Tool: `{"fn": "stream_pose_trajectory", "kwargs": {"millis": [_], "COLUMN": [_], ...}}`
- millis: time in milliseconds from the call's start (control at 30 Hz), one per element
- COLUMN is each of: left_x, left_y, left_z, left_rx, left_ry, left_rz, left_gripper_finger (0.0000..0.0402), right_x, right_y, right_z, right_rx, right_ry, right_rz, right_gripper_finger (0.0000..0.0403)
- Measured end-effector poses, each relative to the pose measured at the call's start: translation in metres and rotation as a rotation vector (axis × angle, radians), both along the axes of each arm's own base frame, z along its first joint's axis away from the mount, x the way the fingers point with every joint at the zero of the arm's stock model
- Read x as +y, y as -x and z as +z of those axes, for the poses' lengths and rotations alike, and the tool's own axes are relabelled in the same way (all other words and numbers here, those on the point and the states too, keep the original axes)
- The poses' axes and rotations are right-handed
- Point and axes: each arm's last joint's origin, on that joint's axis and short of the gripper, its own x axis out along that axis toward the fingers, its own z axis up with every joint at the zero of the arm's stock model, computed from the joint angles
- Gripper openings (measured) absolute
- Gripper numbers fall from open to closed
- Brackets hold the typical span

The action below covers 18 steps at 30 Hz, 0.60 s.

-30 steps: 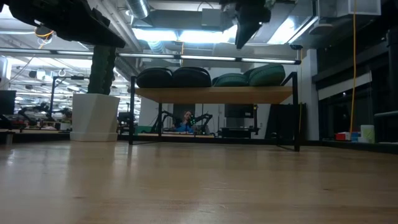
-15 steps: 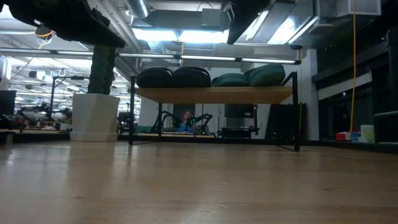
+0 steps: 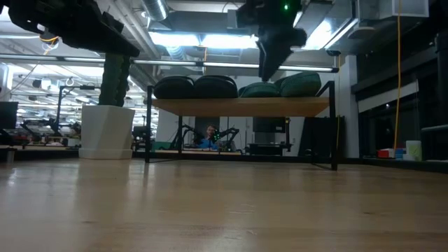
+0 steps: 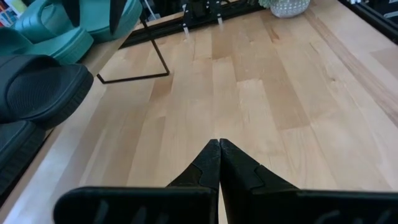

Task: Pick and place slides into the shelf
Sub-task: Adjust the green slides on the shelf

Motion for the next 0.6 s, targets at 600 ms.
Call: {"fn": "stream_pose_trajectory", "kwargs": {"millis": [600], "left_x": [0.000], "left_y": [0.000], "left_z": [0.000], "left_rx": [-0.001], "left_ry": [0.001], "left_rz": [0.000], "left_gripper_finger": [0.0000], "right_x": [-0.011], "right_y": [-0.007], "right_z": [-0.017], "right_rx": [-0.002], "right_ry": [0.099], "right_rz": [0.001], "right_gripper_finger": [0.0216]}}
